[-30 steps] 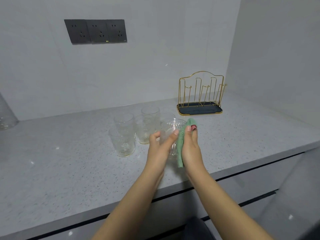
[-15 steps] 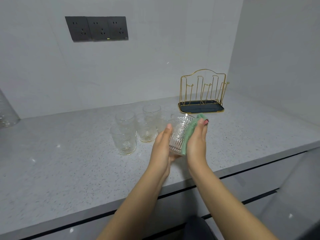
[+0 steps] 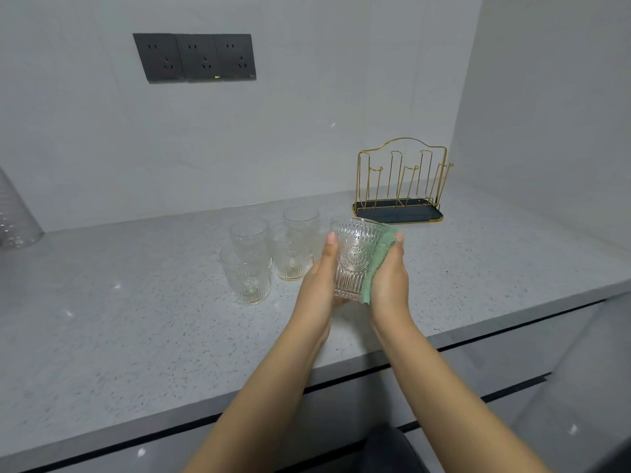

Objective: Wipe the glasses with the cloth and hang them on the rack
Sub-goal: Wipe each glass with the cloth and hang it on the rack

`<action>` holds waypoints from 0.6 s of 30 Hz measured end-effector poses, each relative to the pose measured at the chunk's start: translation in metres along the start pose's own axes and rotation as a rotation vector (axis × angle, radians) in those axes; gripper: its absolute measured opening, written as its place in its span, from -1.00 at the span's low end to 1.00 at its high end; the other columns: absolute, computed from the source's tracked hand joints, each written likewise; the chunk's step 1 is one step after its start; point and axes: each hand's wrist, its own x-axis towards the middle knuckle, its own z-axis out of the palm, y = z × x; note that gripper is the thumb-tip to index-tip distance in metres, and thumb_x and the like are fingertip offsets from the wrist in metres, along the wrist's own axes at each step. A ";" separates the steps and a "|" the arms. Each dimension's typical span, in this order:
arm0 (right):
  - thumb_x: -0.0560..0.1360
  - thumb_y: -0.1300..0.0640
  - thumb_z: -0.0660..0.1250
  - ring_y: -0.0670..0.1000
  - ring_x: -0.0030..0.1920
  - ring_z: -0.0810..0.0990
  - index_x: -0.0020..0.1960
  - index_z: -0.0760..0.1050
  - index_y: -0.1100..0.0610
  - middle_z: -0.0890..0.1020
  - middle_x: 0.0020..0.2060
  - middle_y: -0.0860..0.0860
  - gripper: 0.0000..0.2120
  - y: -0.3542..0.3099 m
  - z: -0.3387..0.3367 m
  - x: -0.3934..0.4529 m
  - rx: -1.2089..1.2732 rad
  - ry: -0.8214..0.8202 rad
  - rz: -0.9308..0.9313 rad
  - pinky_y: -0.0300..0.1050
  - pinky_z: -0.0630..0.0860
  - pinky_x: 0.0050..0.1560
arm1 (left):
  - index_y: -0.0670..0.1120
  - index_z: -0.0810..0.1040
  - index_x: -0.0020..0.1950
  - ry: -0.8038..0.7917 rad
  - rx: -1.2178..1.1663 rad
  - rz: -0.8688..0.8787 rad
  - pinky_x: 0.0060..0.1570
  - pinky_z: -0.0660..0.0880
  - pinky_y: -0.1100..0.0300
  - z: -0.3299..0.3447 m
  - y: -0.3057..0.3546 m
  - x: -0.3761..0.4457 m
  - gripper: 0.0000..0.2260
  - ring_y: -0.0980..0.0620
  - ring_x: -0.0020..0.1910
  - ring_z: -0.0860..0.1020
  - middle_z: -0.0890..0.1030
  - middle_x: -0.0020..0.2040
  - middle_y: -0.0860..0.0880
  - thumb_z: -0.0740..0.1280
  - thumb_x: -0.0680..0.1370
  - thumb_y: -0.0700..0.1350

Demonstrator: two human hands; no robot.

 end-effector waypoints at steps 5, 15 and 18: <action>0.60 -0.16 -0.11 -0.20 0.12 0.40 0.49 0.08 -0.05 0.36 0.16 -0.20 -0.52 -0.002 0.001 -0.020 -0.071 -0.066 -0.140 -0.32 0.32 0.13 | 0.04 0.46 0.35 0.170 0.064 0.116 0.38 0.38 0.01 -0.002 0.004 -0.001 -0.21 0.07 0.34 0.48 0.53 0.34 0.04 0.34 0.27 0.49; 0.50 -0.36 -0.06 -0.02 0.25 0.47 0.42 0.28 -0.05 0.48 0.28 -0.06 -0.38 -0.001 -0.002 0.002 0.008 -0.017 -0.007 0.02 0.37 0.32 | -0.10 0.46 0.34 -0.075 -0.185 -0.049 0.24 0.51 -0.14 -0.002 -0.006 0.000 -0.50 0.03 0.14 0.64 0.67 0.16 0.01 0.42 0.50 0.11; 0.61 -0.12 -0.02 -0.10 0.22 0.41 0.45 0.13 -0.02 0.39 0.20 -0.14 -0.55 0.005 0.004 -0.022 -0.103 -0.039 -0.157 -0.17 0.31 0.20 | -0.06 0.48 0.39 0.048 -0.067 0.014 0.24 0.50 0.15 -0.003 -0.009 0.006 -0.42 0.13 0.26 0.54 0.58 0.30 0.04 0.38 0.48 0.23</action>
